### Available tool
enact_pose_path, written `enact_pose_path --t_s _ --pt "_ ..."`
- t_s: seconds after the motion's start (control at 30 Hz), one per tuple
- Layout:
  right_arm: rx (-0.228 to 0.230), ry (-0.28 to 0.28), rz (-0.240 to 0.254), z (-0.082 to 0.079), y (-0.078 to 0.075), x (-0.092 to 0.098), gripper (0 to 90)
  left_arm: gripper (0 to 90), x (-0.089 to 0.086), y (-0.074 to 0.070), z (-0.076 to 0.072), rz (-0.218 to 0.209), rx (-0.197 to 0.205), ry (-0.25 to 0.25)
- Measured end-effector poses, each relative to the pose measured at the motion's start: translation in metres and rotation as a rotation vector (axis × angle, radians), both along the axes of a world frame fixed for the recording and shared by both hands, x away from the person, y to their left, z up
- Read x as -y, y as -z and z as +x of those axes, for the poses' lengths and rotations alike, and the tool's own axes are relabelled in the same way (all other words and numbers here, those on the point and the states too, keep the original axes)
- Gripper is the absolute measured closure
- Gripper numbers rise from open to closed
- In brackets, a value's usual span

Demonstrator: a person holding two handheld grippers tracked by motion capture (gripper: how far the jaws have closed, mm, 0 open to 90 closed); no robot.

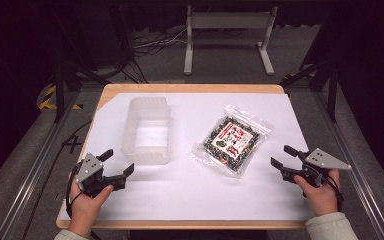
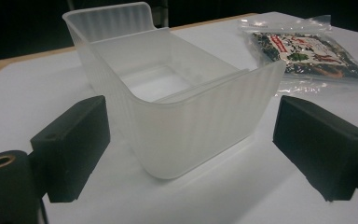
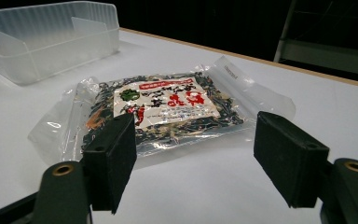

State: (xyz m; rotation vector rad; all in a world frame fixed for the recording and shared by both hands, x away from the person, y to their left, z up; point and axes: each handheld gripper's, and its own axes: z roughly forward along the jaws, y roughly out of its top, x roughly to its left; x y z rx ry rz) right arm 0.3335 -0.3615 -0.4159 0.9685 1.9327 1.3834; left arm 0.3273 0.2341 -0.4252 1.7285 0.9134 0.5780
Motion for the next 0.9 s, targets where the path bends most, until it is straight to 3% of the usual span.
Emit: enact_pose_path --t_s 0.23,0.47,0.67,0.77,0.9 --pt "0.006 -0.001 -0.002 0.0 0.0 0.0 30.2 10.8 0.0 0.001 0.002 0.006 -0.013 0.029" --pt "0.012 -0.005 -0.033 0.006 -0.003 -0.004 30.0 10.3 -0.002 0.003 0.003 0.013 -0.022 0.014" --pt "-0.018 -0.028 0.005 0.026 -0.018 -0.01 28.0 10.1 -0.003 0.004 0.003 0.017 -0.026 0.001" --pt "-0.034 -0.026 -0.025 0.041 -0.023 -0.013 27.6 10.0 -0.001 0.005 0.003 0.026 -0.028 0.002" --pt "-0.047 -0.026 -0.019 0.054 -0.029 -0.016 26.4 10.0 -0.001 0.006 0.003 0.029 -0.029 0.001"
